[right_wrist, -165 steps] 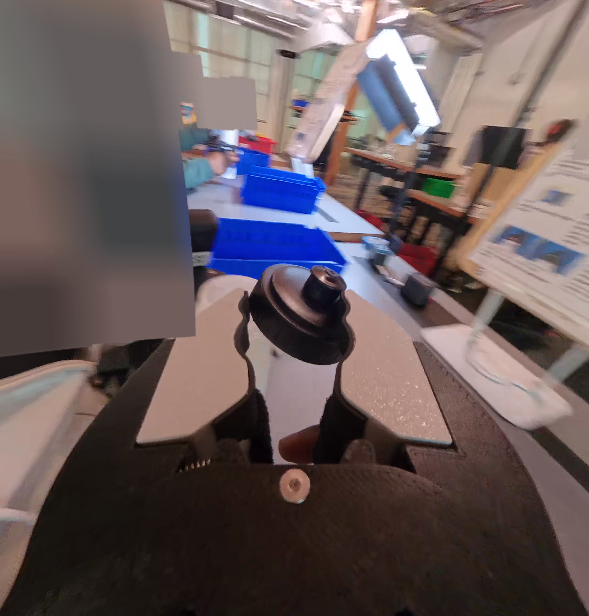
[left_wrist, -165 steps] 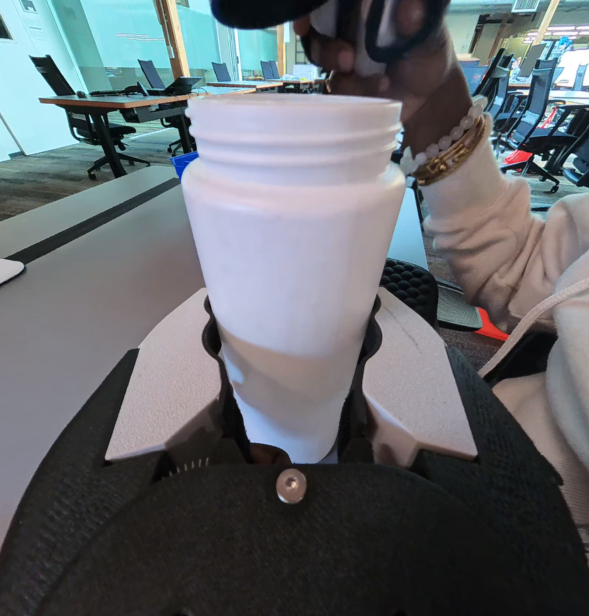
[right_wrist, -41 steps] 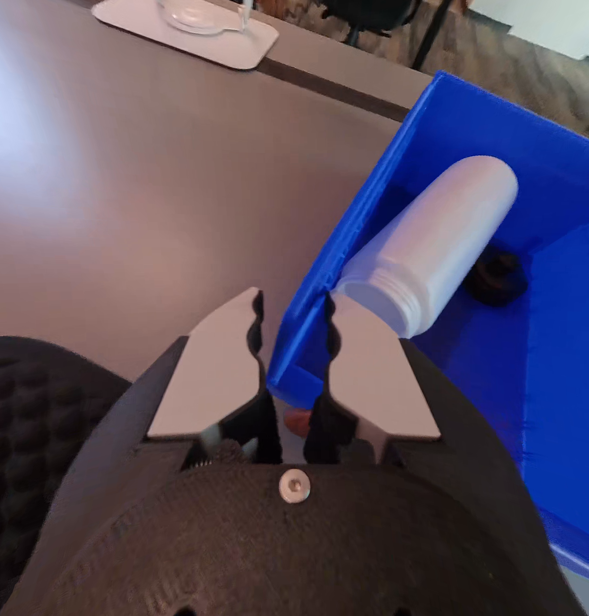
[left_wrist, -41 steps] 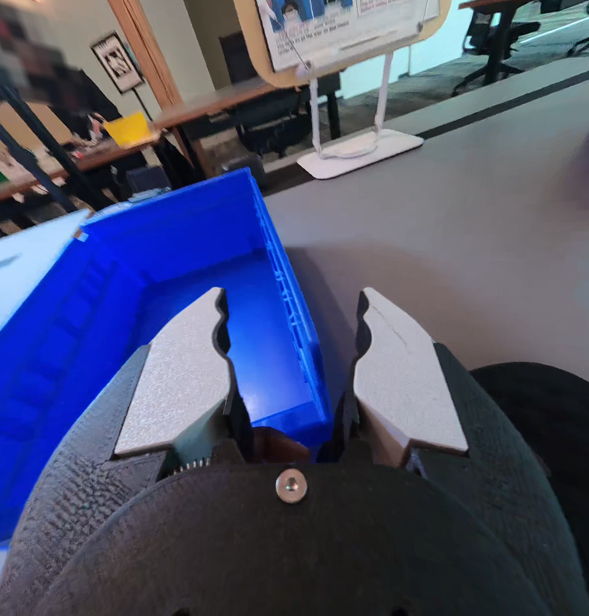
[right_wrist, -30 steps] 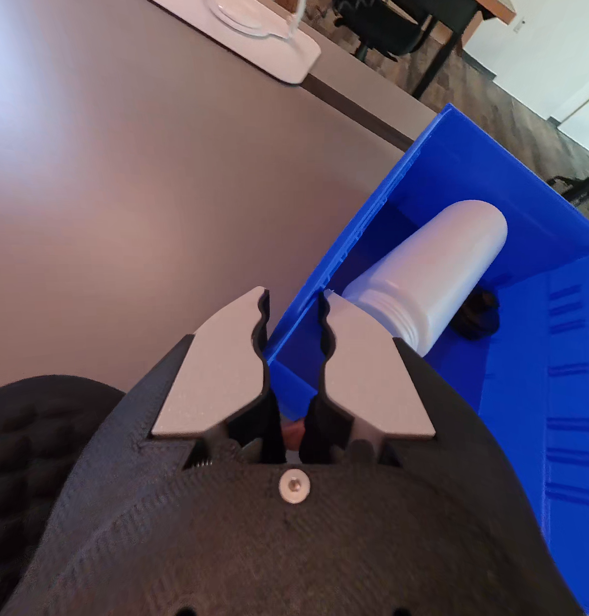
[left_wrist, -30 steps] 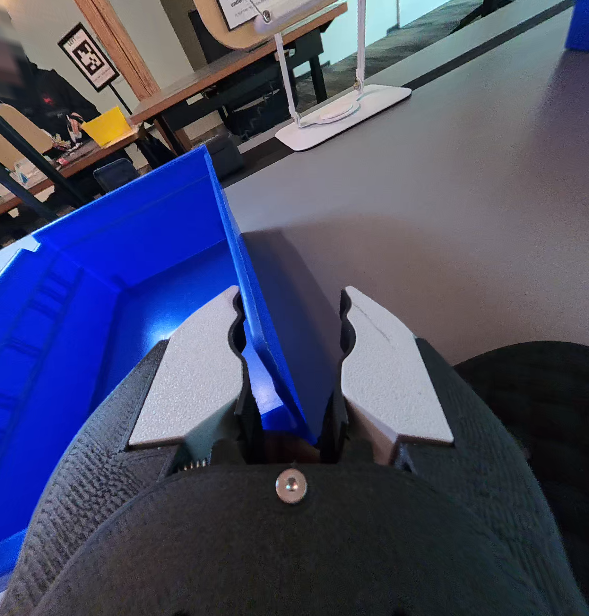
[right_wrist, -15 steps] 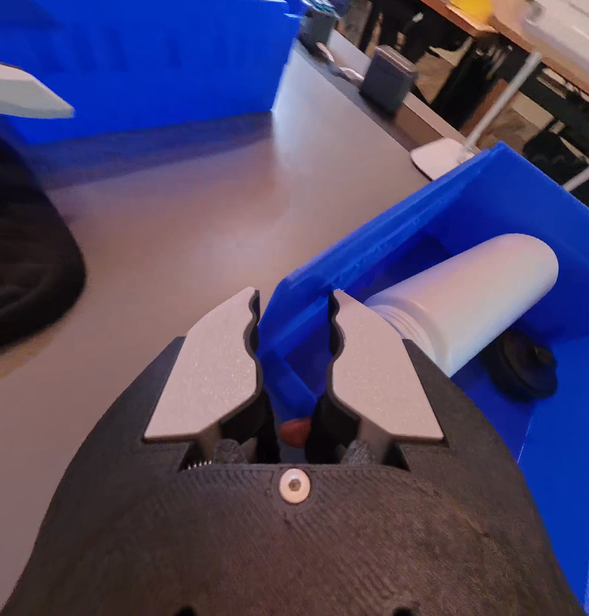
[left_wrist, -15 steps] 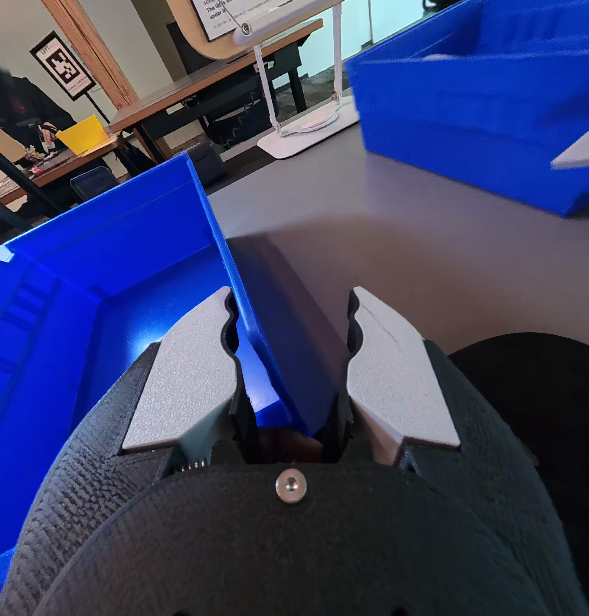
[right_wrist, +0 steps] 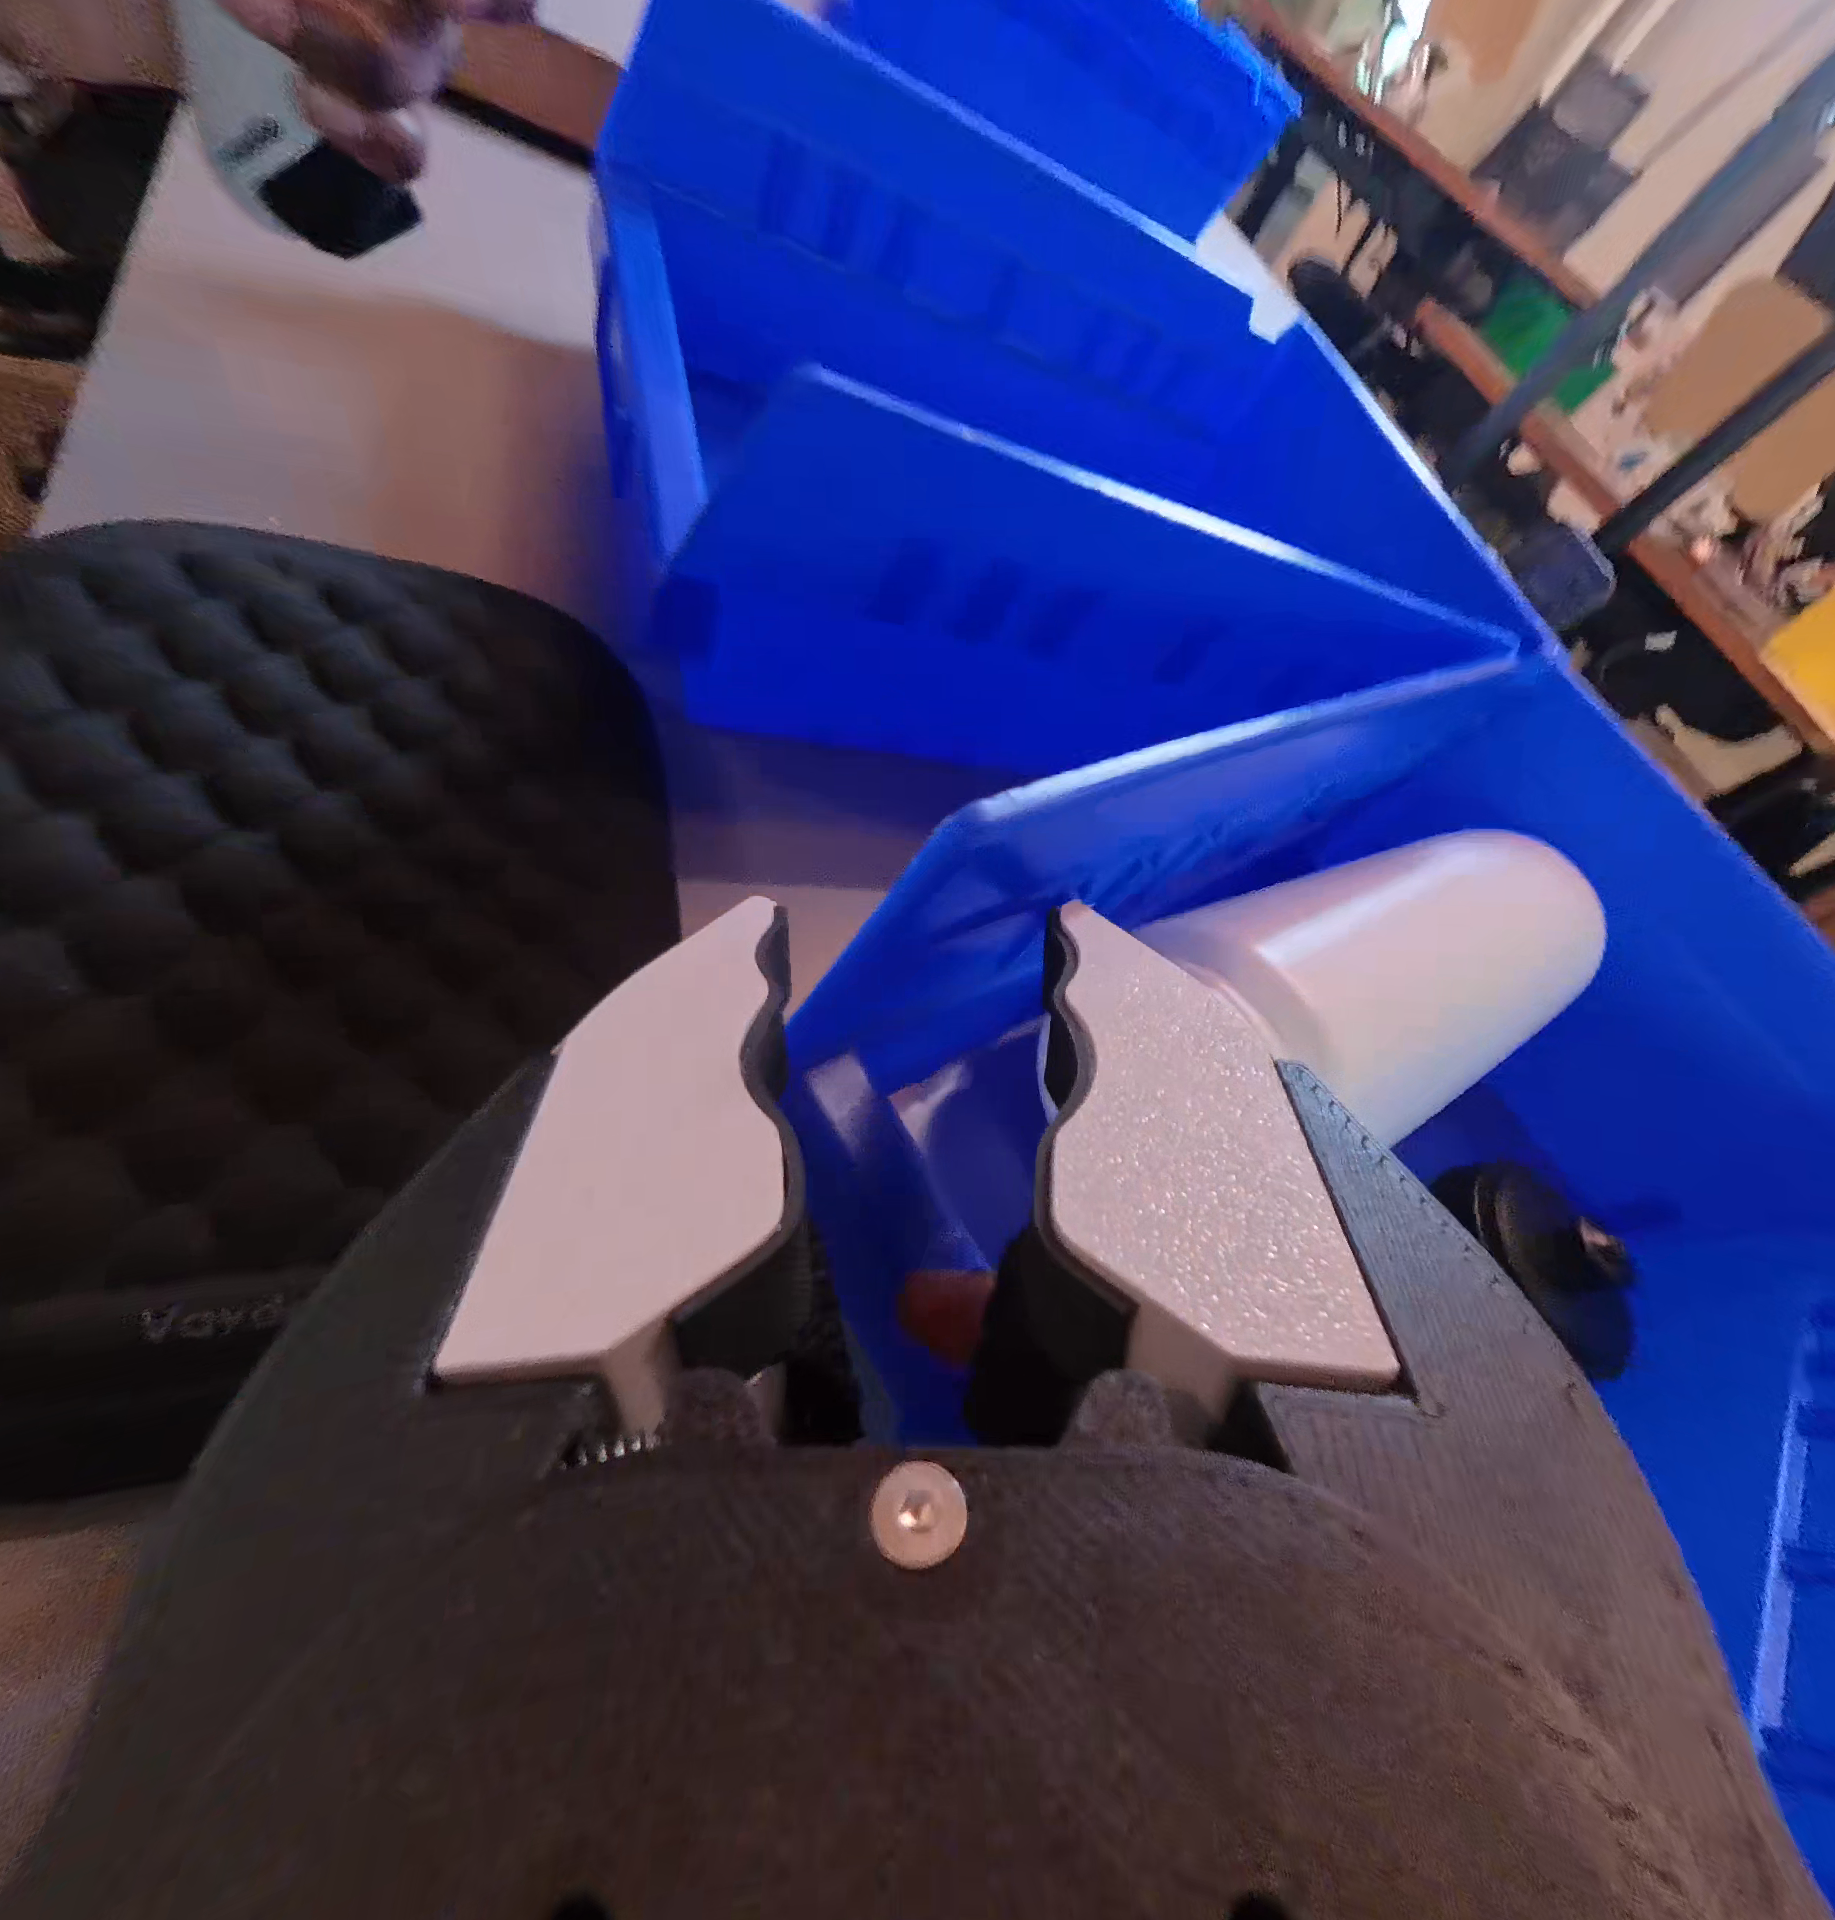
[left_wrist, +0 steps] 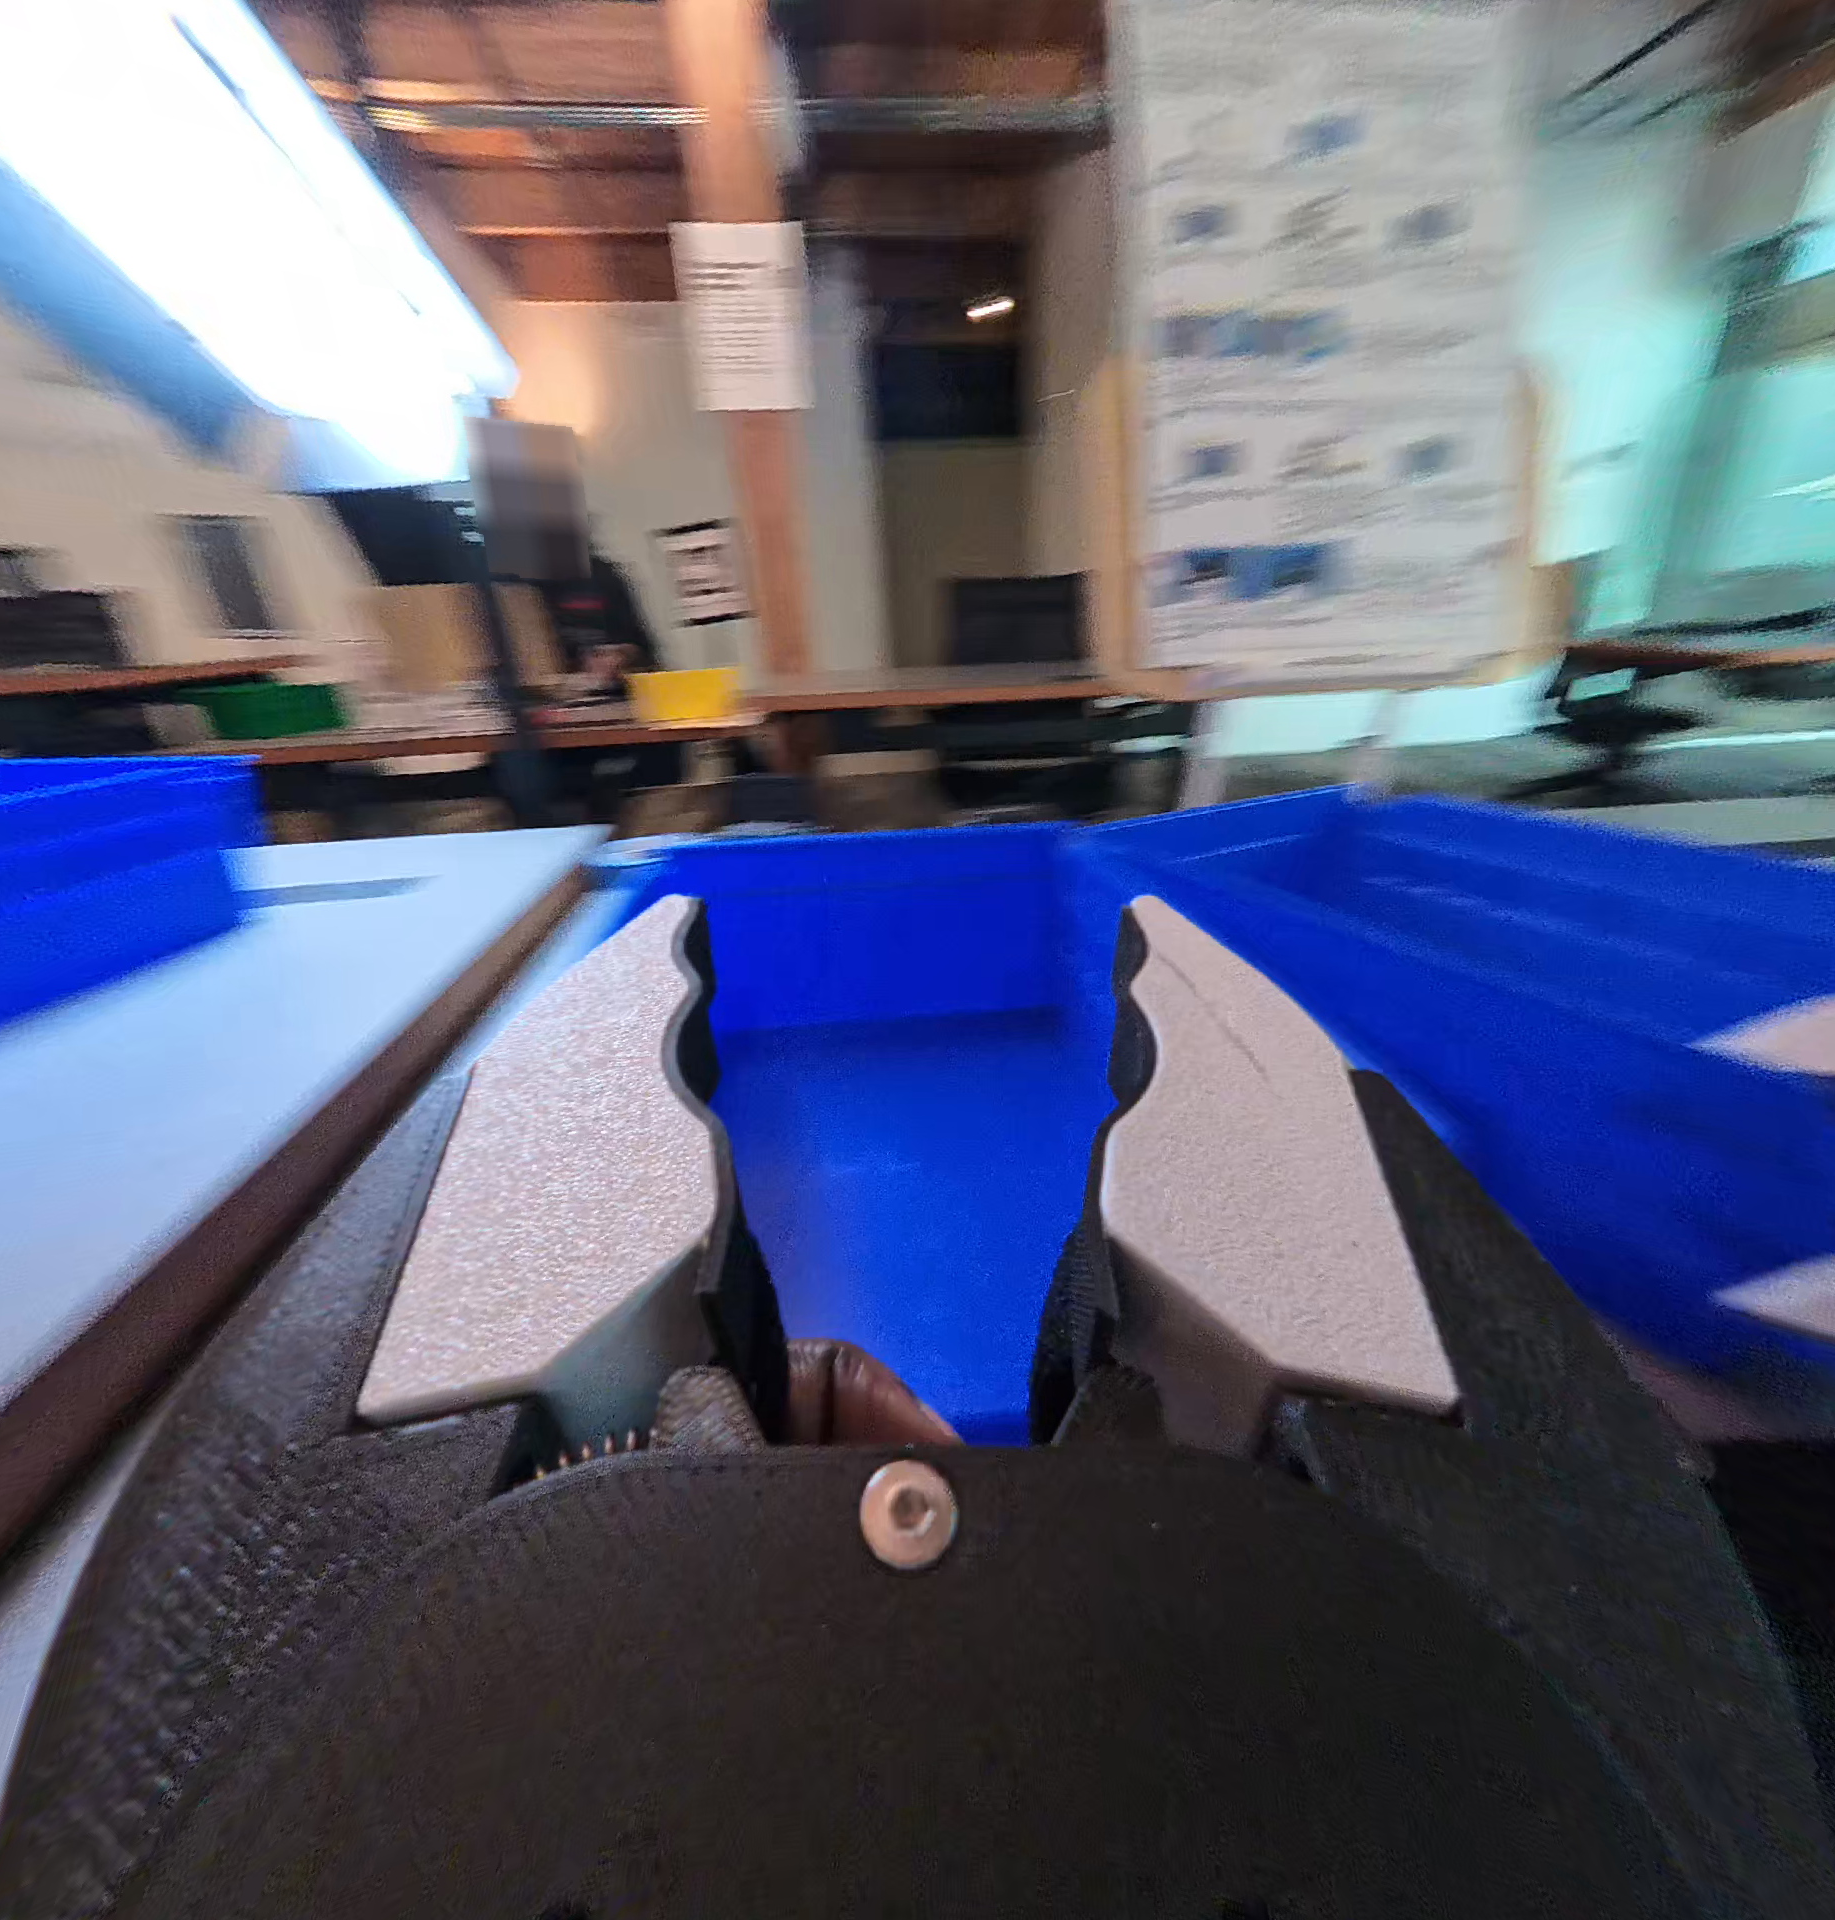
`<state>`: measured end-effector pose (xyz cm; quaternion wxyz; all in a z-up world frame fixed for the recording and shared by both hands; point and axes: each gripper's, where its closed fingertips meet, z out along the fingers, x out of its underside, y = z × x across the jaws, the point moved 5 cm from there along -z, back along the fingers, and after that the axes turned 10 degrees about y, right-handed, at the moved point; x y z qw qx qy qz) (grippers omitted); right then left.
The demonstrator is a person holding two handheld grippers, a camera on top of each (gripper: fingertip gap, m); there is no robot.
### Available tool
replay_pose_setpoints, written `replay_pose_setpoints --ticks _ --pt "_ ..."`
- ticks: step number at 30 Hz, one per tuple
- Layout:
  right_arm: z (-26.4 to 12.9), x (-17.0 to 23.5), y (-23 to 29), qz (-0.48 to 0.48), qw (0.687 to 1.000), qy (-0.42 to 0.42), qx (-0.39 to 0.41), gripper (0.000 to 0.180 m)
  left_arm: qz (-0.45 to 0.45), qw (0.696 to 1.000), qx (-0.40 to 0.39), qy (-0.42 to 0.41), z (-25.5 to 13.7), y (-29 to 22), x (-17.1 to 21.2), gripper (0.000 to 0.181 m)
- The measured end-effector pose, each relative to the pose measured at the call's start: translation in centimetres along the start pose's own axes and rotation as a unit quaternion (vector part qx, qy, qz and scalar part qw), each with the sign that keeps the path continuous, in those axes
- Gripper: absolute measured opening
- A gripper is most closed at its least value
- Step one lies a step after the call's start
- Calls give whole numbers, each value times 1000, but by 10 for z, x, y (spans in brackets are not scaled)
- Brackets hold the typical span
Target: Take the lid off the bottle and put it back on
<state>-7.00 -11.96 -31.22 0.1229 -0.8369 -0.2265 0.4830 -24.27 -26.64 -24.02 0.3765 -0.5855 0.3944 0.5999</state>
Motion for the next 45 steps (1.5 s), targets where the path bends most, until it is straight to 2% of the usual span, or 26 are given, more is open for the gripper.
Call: replay_pose_setpoints --ticks 2,4,6,8,10,11,12,13,14,17,20,23,27,29,33,36,38,39,41,45 --pt "-4 -5 2 -8 999 -37 8 56 34 992 -120 27 -6 44 10 81" --pt "-8 -10 3 -21 997 -68 20 61 35 984 -160 74 -5 75 27 96" --pt "-10 -11 6 -36 996 -80 26 62 11 979 -143 144 6 96 49 107" --pt "-9 -8 7 -45 996 -74 31 63 -2 976 -94 197 20 104 69 106" --pt "-8 -7 8 -48 996 -71 31 64 -17 972 -52 229 33 105 77 91" --pt "-8 -6 8 -47 996 -71 30 64 -7 972 -36 231 37 105 77 76" --pt "-8 -6 8 -47 996 -70 29 63 12 974 -18 225 41 102 76 53" --pt "-8 -6 8 -46 996 -70 28 63 30 975 -19 218 43 103 75 19" --pt "-8 -6 8 -45 996 -69 28 63 29 976 -30 213 43 105 75 8" --pt "-9 -6 7 -38 996 -77 27 62 1 981 -43 190 40 104 71 6" --pt "-10 -6 5 -27 996 -82 27 61 -33 990 -50 126 26 99 61 5" --pt "-12 -8 3 -12 995 -96 30 58 -35 997 -55 48 8 89 46 5" --pt "-17 -15 3 1 991 -129 29 57 -22 998 -57 -12 -8 70 25 5" --pt "-20 -19 4 2 989 -147 30 62 -35 997 -50 -40 -13 63 13 5" --pt "-34 -35 2 51 976 -205 54 84 -67 990 -46 -111 -21 35 -21 5" --pt "-58 -54 -5 116 949 -279 86 94 -82 982 -50 -160 -18 -5 -45 5" --pt "-81 -58 -19 147 926 -318 138 85 -78 978 -44 -186 -11 -38 -56 5" --pt "-91 -55 -27 158 920 -315 171 72 -74 977 -37 -196 -6 -57 -61 5" --pt "-117 -38 -51 172 903 -280 276 33 -71 975 -14 -210 6 -95 -69 6" --pt "-182 2 -85 136 864 -216 435 14 -48 970 42 -233 33 -178 -86 13"
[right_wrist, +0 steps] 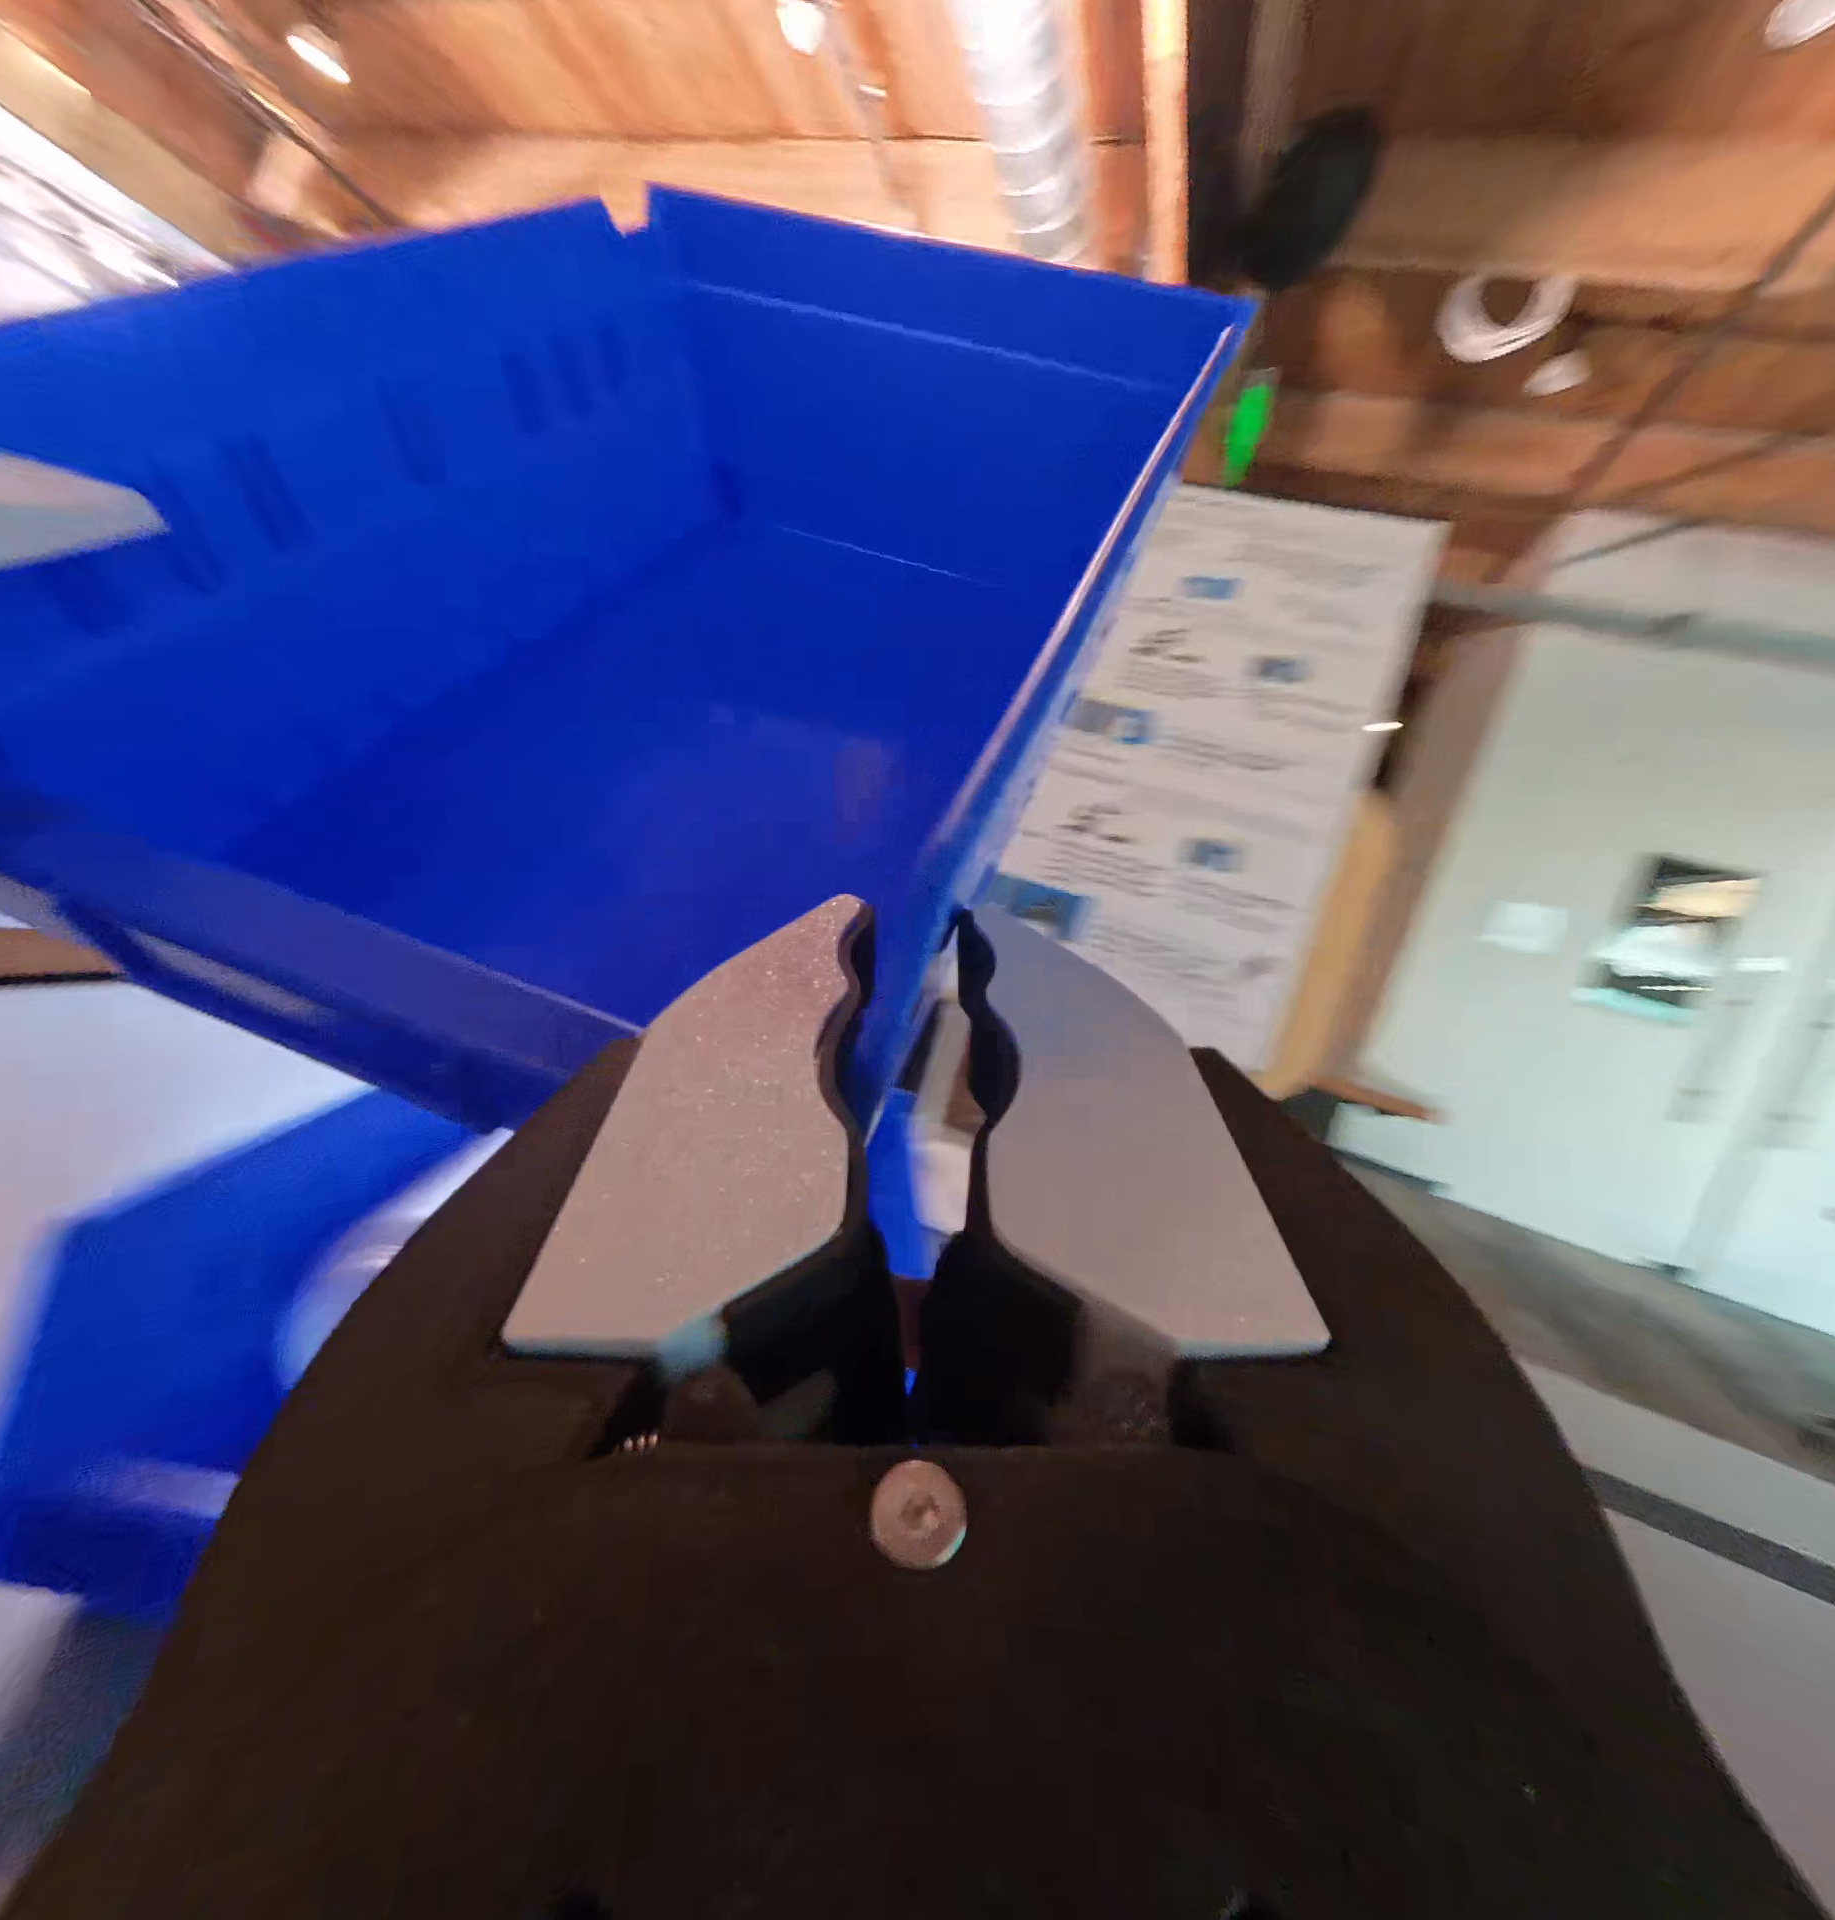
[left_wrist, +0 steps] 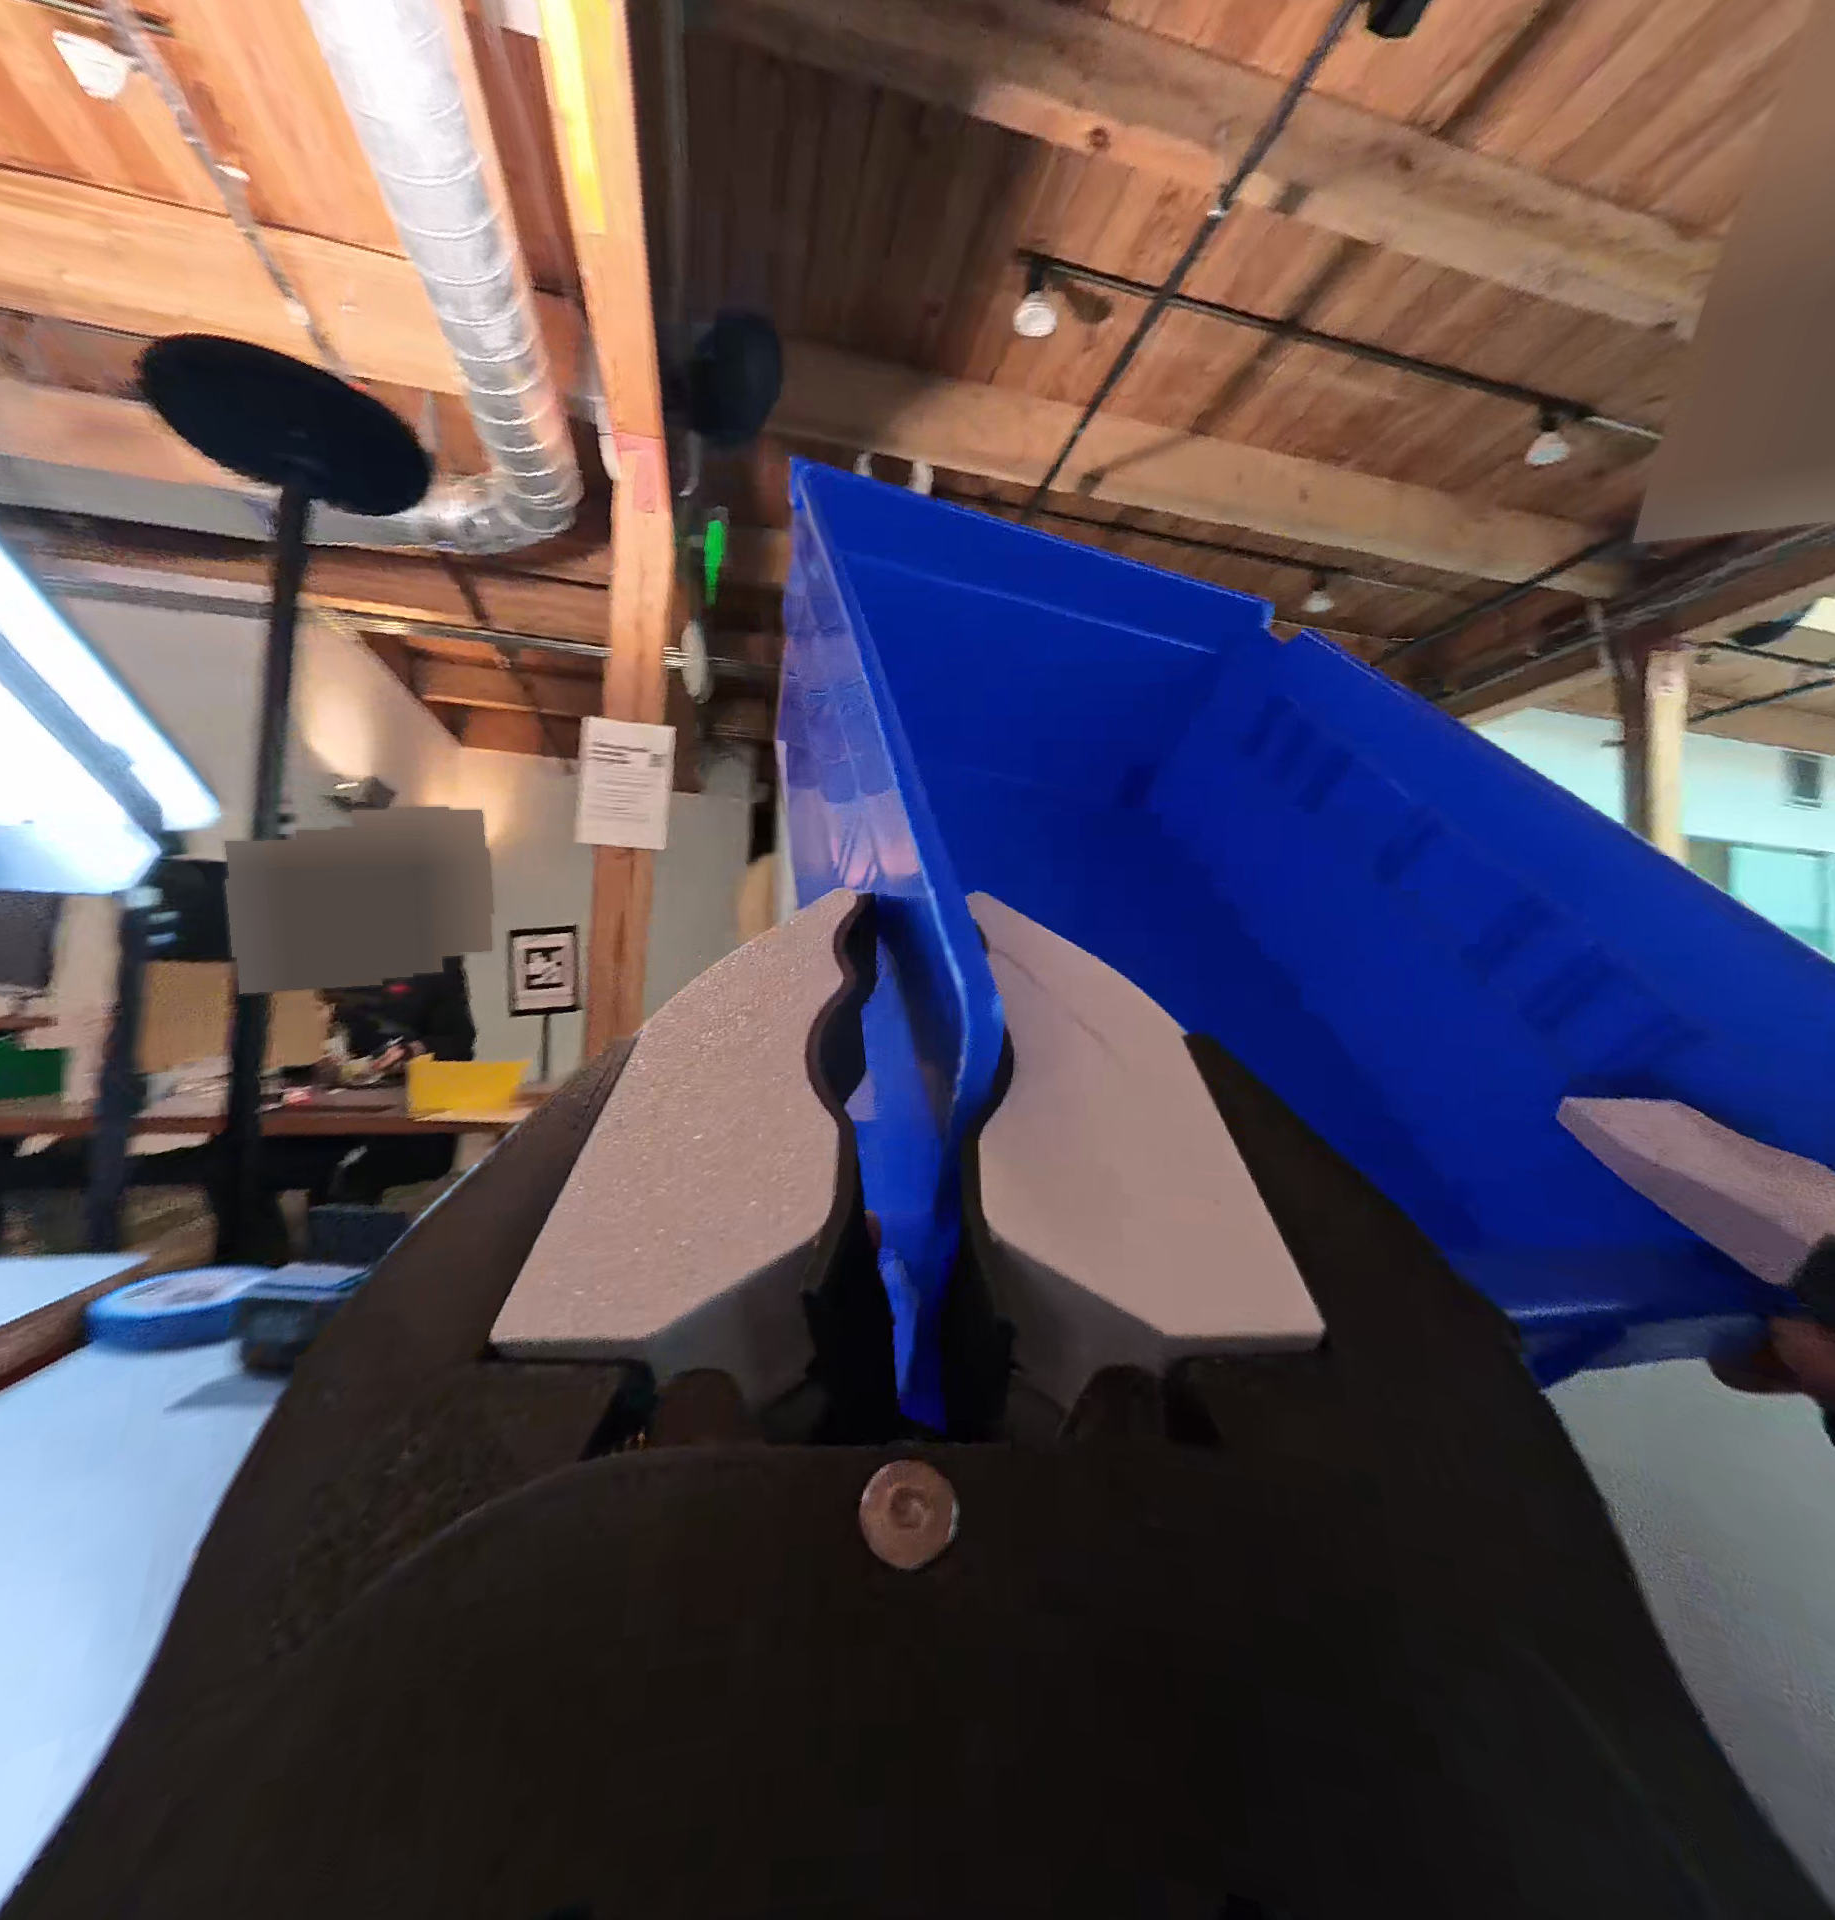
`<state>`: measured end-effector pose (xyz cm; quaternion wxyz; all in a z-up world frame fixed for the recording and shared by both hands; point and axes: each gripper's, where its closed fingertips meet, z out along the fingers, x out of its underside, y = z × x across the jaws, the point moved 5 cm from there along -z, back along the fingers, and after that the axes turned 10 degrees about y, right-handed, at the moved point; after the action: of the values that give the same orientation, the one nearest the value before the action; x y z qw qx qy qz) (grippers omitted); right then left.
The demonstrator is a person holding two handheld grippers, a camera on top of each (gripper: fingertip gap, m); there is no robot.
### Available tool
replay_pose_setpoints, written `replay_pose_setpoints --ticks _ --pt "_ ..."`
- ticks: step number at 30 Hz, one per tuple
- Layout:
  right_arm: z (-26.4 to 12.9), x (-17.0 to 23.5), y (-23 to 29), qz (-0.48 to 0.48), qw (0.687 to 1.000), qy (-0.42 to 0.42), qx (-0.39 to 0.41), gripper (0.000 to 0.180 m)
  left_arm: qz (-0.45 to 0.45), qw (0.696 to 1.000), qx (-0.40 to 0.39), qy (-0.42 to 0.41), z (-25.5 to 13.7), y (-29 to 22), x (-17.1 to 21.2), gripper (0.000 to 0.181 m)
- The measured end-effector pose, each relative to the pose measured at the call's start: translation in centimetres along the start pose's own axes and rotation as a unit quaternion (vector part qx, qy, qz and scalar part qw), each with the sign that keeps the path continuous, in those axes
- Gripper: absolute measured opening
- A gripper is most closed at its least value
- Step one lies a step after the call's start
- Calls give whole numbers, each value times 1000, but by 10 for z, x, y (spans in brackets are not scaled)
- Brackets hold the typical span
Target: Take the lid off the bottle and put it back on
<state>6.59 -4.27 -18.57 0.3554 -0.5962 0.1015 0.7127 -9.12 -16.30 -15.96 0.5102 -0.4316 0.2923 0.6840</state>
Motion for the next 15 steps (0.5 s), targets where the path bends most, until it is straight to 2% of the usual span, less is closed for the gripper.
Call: replay_pose_setpoints --ticks 3,8,11,15 --pt "-26 6 -67 -35 993 30 108 9 29 997 68 16 31 -67 9 18" --pt "-79 30 -157 -36 974 110 196 8 64 976 174 112 76 -163 51 19" --pt "-100 58 -199 -20 959 187 213 8 61 955 213 196 93 -208 88 18" --pt "-116 108 -227 10 932 297 209 9 59 921 239 302 107 -243 141 19"
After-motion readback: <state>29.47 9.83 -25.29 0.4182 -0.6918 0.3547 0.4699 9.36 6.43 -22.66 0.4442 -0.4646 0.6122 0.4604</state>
